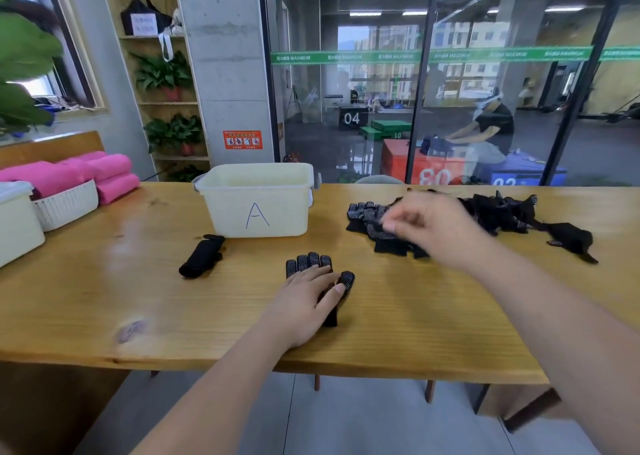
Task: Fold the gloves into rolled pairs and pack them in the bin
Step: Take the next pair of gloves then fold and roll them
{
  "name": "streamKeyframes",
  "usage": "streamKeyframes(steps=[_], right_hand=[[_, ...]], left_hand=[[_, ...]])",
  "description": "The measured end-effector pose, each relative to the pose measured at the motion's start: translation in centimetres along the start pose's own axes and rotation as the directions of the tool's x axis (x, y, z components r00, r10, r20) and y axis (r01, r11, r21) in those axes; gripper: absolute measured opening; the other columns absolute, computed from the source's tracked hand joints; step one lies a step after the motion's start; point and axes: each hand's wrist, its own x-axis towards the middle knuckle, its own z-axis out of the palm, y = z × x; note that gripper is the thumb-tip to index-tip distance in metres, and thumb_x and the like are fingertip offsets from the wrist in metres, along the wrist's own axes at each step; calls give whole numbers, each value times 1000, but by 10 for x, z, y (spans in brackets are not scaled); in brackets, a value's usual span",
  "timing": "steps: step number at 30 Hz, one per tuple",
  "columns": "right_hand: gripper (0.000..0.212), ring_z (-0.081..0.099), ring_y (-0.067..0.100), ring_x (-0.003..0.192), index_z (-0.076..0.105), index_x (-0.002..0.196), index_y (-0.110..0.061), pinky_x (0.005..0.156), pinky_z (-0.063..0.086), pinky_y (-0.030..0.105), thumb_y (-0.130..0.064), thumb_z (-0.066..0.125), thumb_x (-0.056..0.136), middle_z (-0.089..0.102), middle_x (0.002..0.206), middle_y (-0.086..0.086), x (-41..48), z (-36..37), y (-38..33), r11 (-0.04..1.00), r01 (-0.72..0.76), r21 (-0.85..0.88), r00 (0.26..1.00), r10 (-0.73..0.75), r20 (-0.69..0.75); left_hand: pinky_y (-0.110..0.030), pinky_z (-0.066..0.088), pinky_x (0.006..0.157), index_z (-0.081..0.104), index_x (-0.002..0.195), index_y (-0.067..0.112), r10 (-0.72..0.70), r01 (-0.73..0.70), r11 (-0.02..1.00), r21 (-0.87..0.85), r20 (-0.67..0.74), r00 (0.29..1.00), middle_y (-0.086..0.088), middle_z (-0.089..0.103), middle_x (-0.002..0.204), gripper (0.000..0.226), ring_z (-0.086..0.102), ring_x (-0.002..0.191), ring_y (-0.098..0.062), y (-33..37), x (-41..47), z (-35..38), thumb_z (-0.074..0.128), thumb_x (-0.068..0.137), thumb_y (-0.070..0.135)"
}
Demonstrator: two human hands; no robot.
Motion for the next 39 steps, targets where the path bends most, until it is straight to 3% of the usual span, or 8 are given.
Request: streamKeyframes(steps=[4, 10, 12, 16, 21, 28, 35, 39], right_hand=[[6, 55, -1, 90, 74, 99, -40, 84, 48, 31, -46, 71, 97, 59, 92, -20, -57, 65, 20, 985, 41, -167, 936, 21, 351], [27, 55, 1, 93, 73, 99, -39, 84, 50, 32, -60, 56, 100, 58, 96, -20, -82, 74, 12, 991, -39, -130, 975, 66, 211], [27, 52, 1, 112, 69, 119, -42, 95, 48, 32, -58, 56, 101, 55, 117, -22, -83, 75, 11, 978, -101, -180, 977, 131, 168], [60, 18, 16, 158, 35, 161, -40, 129, 21, 38, -61, 42, 106, 23, 171, -9, -88, 81, 13, 923, -159, -351, 872, 298, 388], [59, 17, 7, 157, 40, 158, -45, 127, 23, 33, -60, 54, 102, 19, 171, -18, -90, 67, 14, 961, -172, -215, 881, 248, 404], [84, 4, 25, 163, 12, 167, -40, 131, 13, 47, -79, 38, 97, 0, 177, 2, -83, 76, 25, 862, -261, -434, 796, 446, 408], [90, -8, 25, 163, 4, 168, -37, 130, 6, 49, -85, 22, 95, -7, 177, 0, -68, 76, 23, 825, -238, -512, 744, 494, 450], [84, -10, 27, 163, 6, 169, -32, 131, 4, 49, -79, 17, 99, -7, 177, 4, -61, 92, 23, 817, -258, -516, 798, 481, 363]], left_hand=[[-37, 10, 132, 37, 162, 38, -6, 3, 990, 143, 26, 1000, 15, 27, 171, 61, 14, 160, -6, 2, 1, 1, 38, 107, 63], [-39, 1, 133, 21, 167, 39, -29, -4, 962, 272, 119, 993, 13, 9, 176, 67, -1, 162, -9, 2, 3, 4, 30, 107, 66], [-41, 1, 133, 18, 168, 40, -25, -12, 959, 282, 128, 991, 13, 7, 177, 67, -2, 162, -10, 2, 3, 3, 27, 107, 67], [-42, -1, 132, 16, 166, 46, -16, -30, 961, 276, 165, 986, 11, 5, 177, 63, -5, 163, -11, 4, 1, 2, 25, 107, 66], [-40, 2, 132, 28, 163, 47, -6, -18, 972, 236, 98, 995, 14, 16, 175, 59, 2, 162, -10, 3, 0, 4, 25, 108, 66], [-37, 3, 132, 36, 161, 44, 60, -62, 972, 226, 16, 998, 15, 21, 174, 57, 2, 162, -7, 2, -2, 6, 27, 108, 64], [-38, 1, 132, 30, 163, 44, 14, -32, 967, 252, 70, 997, 13, 16, 175, 61, 1, 162, -9, 4, -2, 4, 25, 107, 67], [-43, 0, 133, 19, 166, 46, -15, -20, 952, 306, 113, 994, 12, 8, 177, 66, -4, 163, -13, 3, 1, 6, 21, 105, 71]])
